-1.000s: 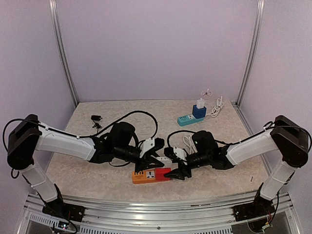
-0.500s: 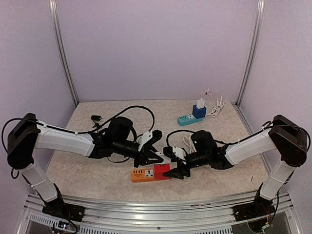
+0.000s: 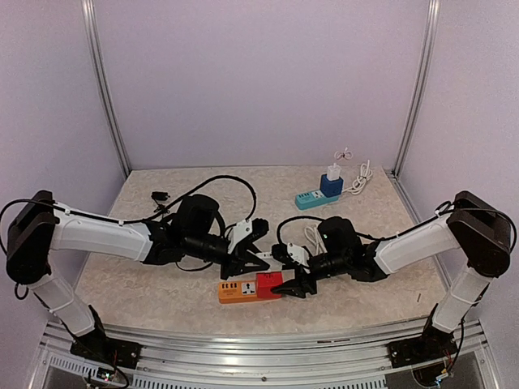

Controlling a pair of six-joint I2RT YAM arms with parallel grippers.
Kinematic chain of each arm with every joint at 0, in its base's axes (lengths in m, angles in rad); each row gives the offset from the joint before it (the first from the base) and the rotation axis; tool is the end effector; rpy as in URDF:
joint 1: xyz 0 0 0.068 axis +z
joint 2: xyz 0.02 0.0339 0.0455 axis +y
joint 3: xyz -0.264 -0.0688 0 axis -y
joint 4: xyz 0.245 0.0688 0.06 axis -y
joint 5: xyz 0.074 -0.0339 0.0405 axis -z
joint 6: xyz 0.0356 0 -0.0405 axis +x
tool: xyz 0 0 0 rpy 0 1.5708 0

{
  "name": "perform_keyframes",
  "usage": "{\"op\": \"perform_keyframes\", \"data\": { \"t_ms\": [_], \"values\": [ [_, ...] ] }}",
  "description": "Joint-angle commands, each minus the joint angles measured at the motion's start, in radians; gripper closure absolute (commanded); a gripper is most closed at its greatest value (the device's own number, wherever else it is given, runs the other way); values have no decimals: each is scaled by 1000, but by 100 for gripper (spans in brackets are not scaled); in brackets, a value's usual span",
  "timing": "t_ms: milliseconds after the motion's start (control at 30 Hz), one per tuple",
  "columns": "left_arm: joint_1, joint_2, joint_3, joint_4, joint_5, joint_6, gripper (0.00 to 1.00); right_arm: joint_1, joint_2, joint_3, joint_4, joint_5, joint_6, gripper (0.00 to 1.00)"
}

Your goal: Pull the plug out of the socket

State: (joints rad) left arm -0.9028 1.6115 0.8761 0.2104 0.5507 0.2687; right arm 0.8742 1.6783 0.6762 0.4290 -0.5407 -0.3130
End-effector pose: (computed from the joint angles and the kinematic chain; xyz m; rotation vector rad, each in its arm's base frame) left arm 0.1978 -0.2808 0.2051 1.4637 1.5800 -0.9527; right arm 0.1904 0.2562 0.1452 -1.4805 1.6102 0.9023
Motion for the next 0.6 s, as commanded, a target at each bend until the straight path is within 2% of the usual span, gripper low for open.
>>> {"op": "perform_keyframes", "data": {
  "t_ms": [0, 167, 300, 500, 533, 567],
  "values": [
    [47, -101, -36, -56, -16, -9, 100, 5, 26, -18, -97, 38, -3, 84],
    [100, -200, -86, -53, -26, -54, 100, 5, 25, -17, -95, 47, 3, 79],
    [122, -253, -97, -51, -19, -118, 100, 5, 17, -12, -102, 59, 17, 48],
    [121, -288, -113, -51, -15, -166, 100, 5, -29, 2, -127, 79, 28, 34],
    [120, -298, -122, -47, -18, -168, 100, 5, -42, 6, -137, 82, 31, 16],
    [119, -304, -126, -45, -22, -170, 100, 5, -51, 12, -144, 83, 34, 9]
  ]
}}
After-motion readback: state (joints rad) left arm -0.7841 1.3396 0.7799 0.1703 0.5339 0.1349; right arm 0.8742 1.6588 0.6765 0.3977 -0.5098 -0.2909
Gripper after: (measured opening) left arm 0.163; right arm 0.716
